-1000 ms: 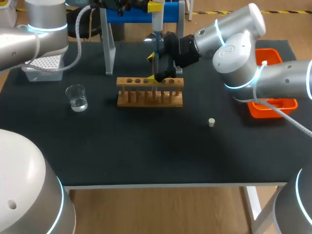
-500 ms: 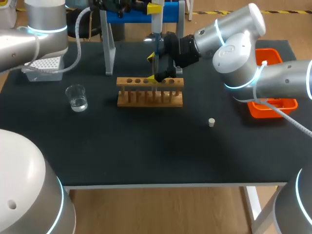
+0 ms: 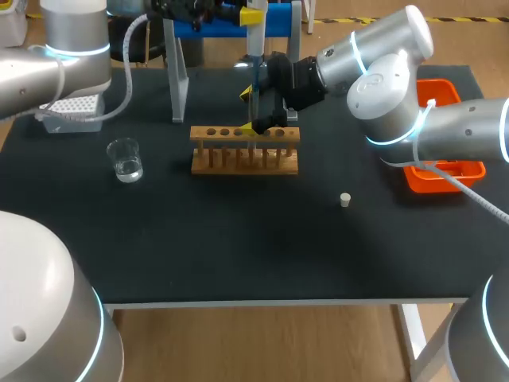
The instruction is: Invert the test tube, pick up the pipette, mount the tip to pipette, aspirate from beaker and dispense into the tube, eject the tip, return the pipette, and cap with the stopper.
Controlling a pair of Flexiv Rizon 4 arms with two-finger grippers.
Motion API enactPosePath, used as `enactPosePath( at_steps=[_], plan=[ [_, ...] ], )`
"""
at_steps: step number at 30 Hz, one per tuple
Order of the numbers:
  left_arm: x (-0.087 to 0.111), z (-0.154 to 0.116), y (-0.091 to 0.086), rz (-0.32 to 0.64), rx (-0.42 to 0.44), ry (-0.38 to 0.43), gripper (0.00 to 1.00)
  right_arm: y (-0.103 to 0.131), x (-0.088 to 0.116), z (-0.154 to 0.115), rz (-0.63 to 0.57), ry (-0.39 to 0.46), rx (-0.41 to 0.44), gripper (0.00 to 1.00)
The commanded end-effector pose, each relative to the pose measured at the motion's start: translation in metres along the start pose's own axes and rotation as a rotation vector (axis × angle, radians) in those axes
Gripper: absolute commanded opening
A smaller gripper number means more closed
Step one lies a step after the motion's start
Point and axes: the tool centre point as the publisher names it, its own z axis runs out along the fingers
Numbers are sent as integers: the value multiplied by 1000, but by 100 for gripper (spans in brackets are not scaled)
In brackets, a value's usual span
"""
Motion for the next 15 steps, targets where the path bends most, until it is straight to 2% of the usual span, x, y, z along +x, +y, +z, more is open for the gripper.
enactPosePath(
  at_steps=[1, 15],
  plan=[
    [-3, 0, 3, 1, 3, 5, 0, 0, -1, -1, 0, 5, 5, 100],
    [-4, 1, 5, -5, 0, 10, 0, 0, -1, -1, 0, 5, 5, 100]
  ],
)
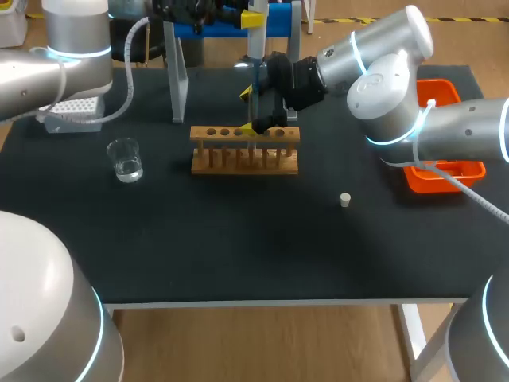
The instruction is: Invert the test tube, pick up the pipette, mount the tip to pipette, aspirate from beaker and dispense into the tube, eject the tip, return the pipette, and cap with the stopper.
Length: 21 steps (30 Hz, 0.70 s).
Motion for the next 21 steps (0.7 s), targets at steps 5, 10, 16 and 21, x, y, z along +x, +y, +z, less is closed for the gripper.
enactPosePath(
  at_steps=[5, 10, 16, 21],
  plan=[
    [-3, 0, 3, 3, 1, 7, 0, 0, -1, -1, 0, 5, 5, 100],
    [-2, 1, 4, -1, 0, 9, 0, 0, -1, -1, 0, 5, 5, 100],
    [-1, 0, 5, 1, 0, 5, 0, 0, -1, -1, 0, 5, 5, 100],
    [-2, 0, 5, 4, -1, 6, 0, 0, -1, -1, 0, 5, 5, 100]
  ],
)
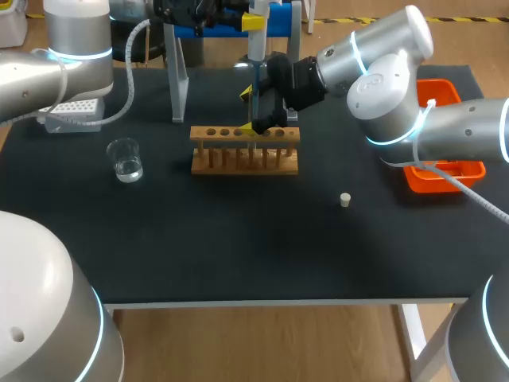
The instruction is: Invert the test tube, pick up the pipette, mount the tip to pipette, aspirate from beaker and dispense into the tube, eject the tip, return the pipette, and cap with the stopper.
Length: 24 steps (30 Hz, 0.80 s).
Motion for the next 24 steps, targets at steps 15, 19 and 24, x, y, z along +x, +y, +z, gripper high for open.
enactPosePath(
  at_steps=[15, 19, 24],
  plan=[
    [-2, -1, 0, 1, 0, 5, 0, -3, 1, -12, 6, 2, -7, 100],
    [-2, -1, 0, 1, 0, 5, 0, -8, 4, -31, 2, -5, -22, 100],
    [-2, -1, 0, 1, 0, 5, 0, -13, 7, -59, -6, -36, -44, 100]
  ],
)
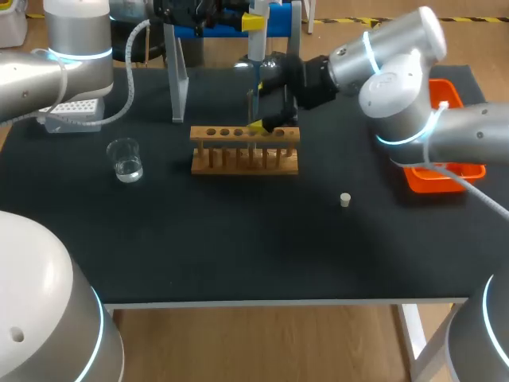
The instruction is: Invert the test tube, pick up the pipette, mount the tip to pipette, aspirate from beaker and dispense into the tube, eject the tip, return the pipette, and cap with the stopper.
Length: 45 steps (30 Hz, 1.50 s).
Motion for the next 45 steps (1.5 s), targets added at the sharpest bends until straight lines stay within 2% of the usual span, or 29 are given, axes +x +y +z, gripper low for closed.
enactPosePath(
  at_steps=[1, 8, 10, 17, 23, 28, 34, 35, 38, 39, 40, 41, 43, 45],
  plan=[
    [-2, -1, 0, 1, 0, 5, 0, -1, 11, -38, -12, -21, -26, 100],
    [-2, -1, 0, 1, 0, 5, 0, -4, 18, -86, 22, -67, -83, 100],
    [-2, -1, 0, 1, 0, 5, 0, -4, 20, -97, 32, -73, -74, 100],
    [-2, -1, 0, 1, 0, 5, 0, 8, 25, -139, 64, -117, -126, 100],
    [-2, -1, 0, 1, 0, 5, 0, 34, 27, -178, 66, -154, -191, 100],
    [-2, -1, 0, 1, 0, 5, 0, 52, 24, -198, 79, -175, -164, 100],
    [-2, -1, 0, 1, 0, 5, 0, 83, 22, -218, 74, -183, -190, 100],
    [-2, -1, 0, 1, 0, 5, 0, 90, 21, -222, 76, -185, -198, 98],
    [-2, -1, 0, 1, 0, 5, 0, 105, 15, -227, 101, -189, -188, 72],
    [-2, -1, 0, 1, 0, 5, 0, 110, 13, -228, 99, -189, -191, 58],
    [-2, -1, 0, 1, 0, 5, 0, 114, 12, -229, 98, -188, -191, 49],
    [-2, -1, 0, 1, 0, 5, 0, 119, 12, -230, 96, -188, -190, 44],
    [-2, -1, 0, 1, 0, 5, 0, 126, 10, -230, 91, -185, -191, 41],
    [-2, -1, 0, 1, 0, 5, 0, 135, 8, -231, 89, -183, -195, 23]
  ],
)
